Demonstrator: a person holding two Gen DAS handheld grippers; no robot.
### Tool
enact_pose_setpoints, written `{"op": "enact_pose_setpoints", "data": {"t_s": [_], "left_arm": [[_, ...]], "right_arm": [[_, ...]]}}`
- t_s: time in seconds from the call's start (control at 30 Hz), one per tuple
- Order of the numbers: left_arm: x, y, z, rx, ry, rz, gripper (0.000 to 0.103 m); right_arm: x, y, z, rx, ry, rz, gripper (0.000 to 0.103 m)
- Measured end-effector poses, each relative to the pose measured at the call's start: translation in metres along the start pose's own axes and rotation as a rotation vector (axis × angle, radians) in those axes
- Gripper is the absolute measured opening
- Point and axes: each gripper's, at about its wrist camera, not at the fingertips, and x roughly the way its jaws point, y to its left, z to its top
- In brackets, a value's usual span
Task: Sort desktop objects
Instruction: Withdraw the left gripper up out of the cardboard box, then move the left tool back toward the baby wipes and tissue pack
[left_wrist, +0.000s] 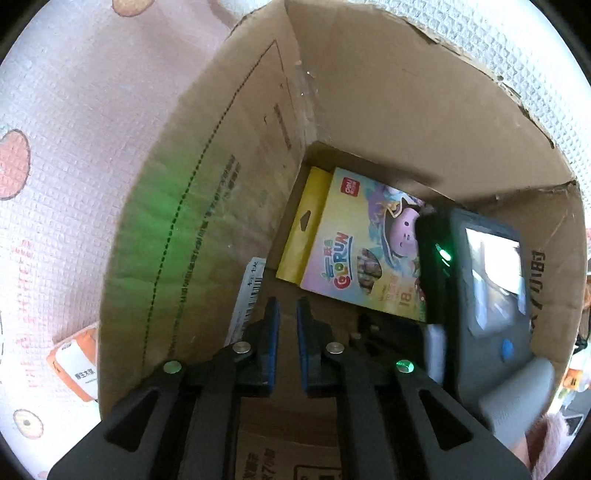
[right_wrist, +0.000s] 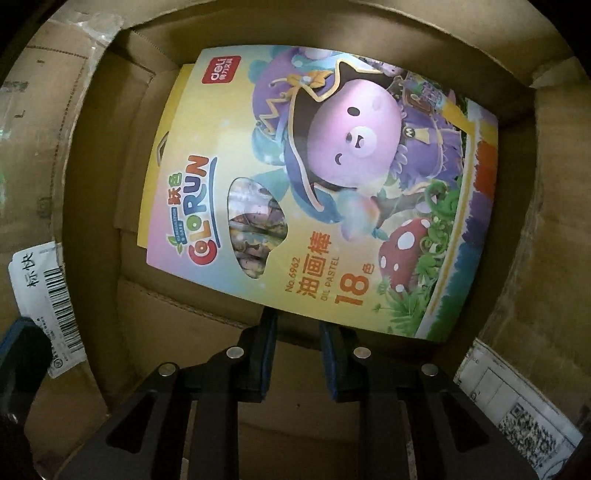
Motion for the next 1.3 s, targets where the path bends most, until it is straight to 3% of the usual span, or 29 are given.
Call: {"op": "enact_pose_setpoints", "data": {"t_s": [0.07,0.13,0.2,0.27,0.4,0.6,0.7,0.8,1.0,1.3], "left_arm": [[0.001,-0.007,0.0,-0.003,-0.026,0.016,0.013],[-0.013,-0.004,-0.004,-0.011,-0.051,-0.034,0.023],[-0.027,-0.003,-0.009,-0.027,-0.083,-0.066,0.045],[-0.049,0.002,-0.017,-0.036,-0.151,-0.052,0.059],[-0.084,0.009,-0.033,-0.053,-0.237,-0.054,0.059],[-0.117,0.015,-0.07,-0.097,-0.337,-0.038,0.06],[-0.12,0.017,-0.094,-0.122,-0.38,-0.055,0.06],[-0.119,0.019,-0.121,-0.128,-0.425,-0.03,0.06],[-0.126,0.038,-0.186,-0.131,-0.542,0.067,0.061],[-0.092,0.051,-0.284,-0.159,-0.579,0.106,0.061]], "right_arm": [[-0.02,-0.001,-0.008,-0.022,-0.052,0.015,0.021],[-0.038,-0.004,-0.014,-0.05,-0.105,0.025,0.025],[-0.061,-0.009,-0.02,-0.071,-0.171,0.021,0.039],[-0.082,-0.013,-0.027,-0.09,-0.228,0.042,0.047],[-0.121,-0.015,-0.044,-0.153,-0.323,0.073,0.05],[-0.159,0.008,-0.131,-0.24,-0.48,0.056,0.055],[-0.176,0.018,-0.143,-0.283,-0.534,0.061,0.057],[-0.162,0.028,-0.163,-0.337,-0.54,0.075,0.057],[-0.152,0.035,-0.205,-0.434,-0.637,0.102,0.059],[-0.146,0.046,-0.263,-0.586,-0.688,0.228,0.067]]}}
